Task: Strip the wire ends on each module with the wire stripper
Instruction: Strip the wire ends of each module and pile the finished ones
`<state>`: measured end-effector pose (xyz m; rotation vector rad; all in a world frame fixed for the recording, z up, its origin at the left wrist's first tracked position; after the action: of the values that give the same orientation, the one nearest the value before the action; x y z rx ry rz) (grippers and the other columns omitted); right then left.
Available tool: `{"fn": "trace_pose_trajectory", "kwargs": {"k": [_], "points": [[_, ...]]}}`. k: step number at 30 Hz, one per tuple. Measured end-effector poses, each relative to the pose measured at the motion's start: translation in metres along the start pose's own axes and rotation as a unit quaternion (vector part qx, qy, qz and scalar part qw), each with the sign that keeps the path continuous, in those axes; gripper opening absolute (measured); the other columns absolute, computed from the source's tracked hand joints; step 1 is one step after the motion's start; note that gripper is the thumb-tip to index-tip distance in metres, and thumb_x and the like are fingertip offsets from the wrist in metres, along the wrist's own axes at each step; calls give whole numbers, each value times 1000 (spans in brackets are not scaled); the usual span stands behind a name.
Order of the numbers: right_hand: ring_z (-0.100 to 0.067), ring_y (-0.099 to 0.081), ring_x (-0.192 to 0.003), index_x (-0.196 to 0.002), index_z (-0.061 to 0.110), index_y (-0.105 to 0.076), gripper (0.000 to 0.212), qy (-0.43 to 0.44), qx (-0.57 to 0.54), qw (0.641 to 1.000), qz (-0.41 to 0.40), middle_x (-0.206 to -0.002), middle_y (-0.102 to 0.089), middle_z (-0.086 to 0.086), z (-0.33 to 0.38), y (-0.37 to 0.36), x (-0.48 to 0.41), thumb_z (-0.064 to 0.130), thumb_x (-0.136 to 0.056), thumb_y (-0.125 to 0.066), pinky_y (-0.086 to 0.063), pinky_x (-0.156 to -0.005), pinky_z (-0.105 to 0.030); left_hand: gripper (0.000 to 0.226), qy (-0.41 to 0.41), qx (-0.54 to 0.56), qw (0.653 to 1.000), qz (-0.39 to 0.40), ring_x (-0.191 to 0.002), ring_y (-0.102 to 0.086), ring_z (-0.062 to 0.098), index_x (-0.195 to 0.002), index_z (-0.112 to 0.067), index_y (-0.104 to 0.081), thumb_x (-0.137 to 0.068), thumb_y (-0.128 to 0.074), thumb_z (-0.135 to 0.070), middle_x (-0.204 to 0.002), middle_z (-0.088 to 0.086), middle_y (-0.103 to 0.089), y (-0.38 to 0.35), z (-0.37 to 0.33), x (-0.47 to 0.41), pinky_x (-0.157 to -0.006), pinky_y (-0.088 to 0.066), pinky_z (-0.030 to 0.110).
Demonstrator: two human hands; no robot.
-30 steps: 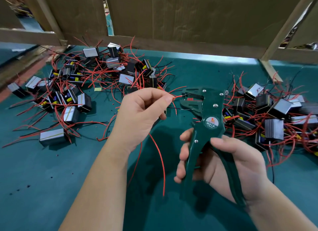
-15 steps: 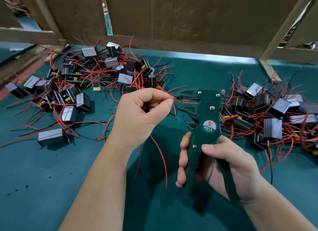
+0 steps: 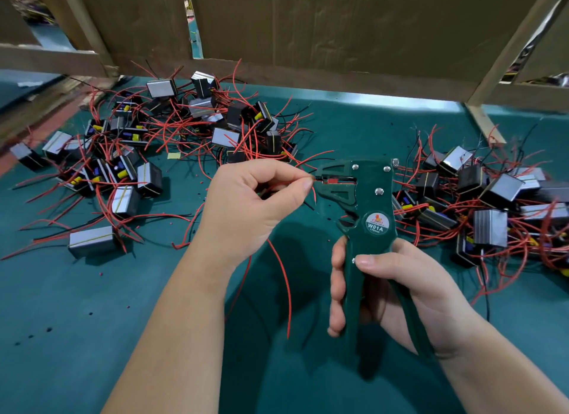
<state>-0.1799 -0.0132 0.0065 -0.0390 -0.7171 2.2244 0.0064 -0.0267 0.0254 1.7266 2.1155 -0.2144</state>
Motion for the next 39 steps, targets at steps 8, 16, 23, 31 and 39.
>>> {"fn": "trace_pose_trajectory", "kwargs": {"k": [8, 16, 23, 31, 39], "points": [[-25, -44, -36, -64, 9, -54, 12, 47, -15, 987, -150, -58, -44, -14, 1, -2, -6, 19, -66, -61, -43, -42, -33, 22, 39, -58, 995, 72, -64, -55, 3, -112, -22, -61, -96, -53, -9, -65, -8, -61, -14, 12, 1, -66, -45, 14], [-38, -63, -69, -97, 6, -72, 57, 44, -98, 994, -14, -91, -62, -25, 2, -1, -6, 31, -47, -84, -54, -69, -51, 20, 113, 113, 986, -55, -72, -61, 0, -102, -15, -66, -99, -47, -8, -79, -10, -66, -21, 12, -4, -74, -46, 13], [-36, -62, -80, -132, -8, -45, 62, -20, -106, 979, 173, -117, -61, -21, 0, -14, -1, 20, -81, -65, -50, -79, -48, 23, 128, 238, 959, -88, -75, -58, 10, -110, -21, -62, -96, -50, -6, -86, -4, -67, -23, 9, -6, -72, -48, 23], [-35, -63, -79, -122, 0, -61, 57, 130, -86, 985, 68, -122, -58, -21, 13, 2, 5, 17, -70, -77, -51, -76, -53, 25, 120, 285, 922, -233, -63, -58, 8, -106, -20, -60, -95, -48, -1, -71, -7, -66, 9, 13, -14, -58, -40, 18], [-35, -66, -76, -130, 8, -43, 55, 297, -51, 934, -190, -121, -52, -5, 31, 25, 5, 9, -75, -45, -55, -73, -47, 25, 104, 125, 950, -267, -60, -58, 7, -90, -20, -63, -92, -50, 1, -74, -2, -64, 21, 22, -15, -57, -43, 16]]}}
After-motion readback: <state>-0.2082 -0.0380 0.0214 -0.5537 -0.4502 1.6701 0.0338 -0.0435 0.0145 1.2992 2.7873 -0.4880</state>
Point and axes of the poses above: each hand's wrist, its own x-axis away from the middle knuckle, its own y-axis out of the back of the hand, z = x × y, the point moved 1 cm from there along -x, towards the middle knuckle
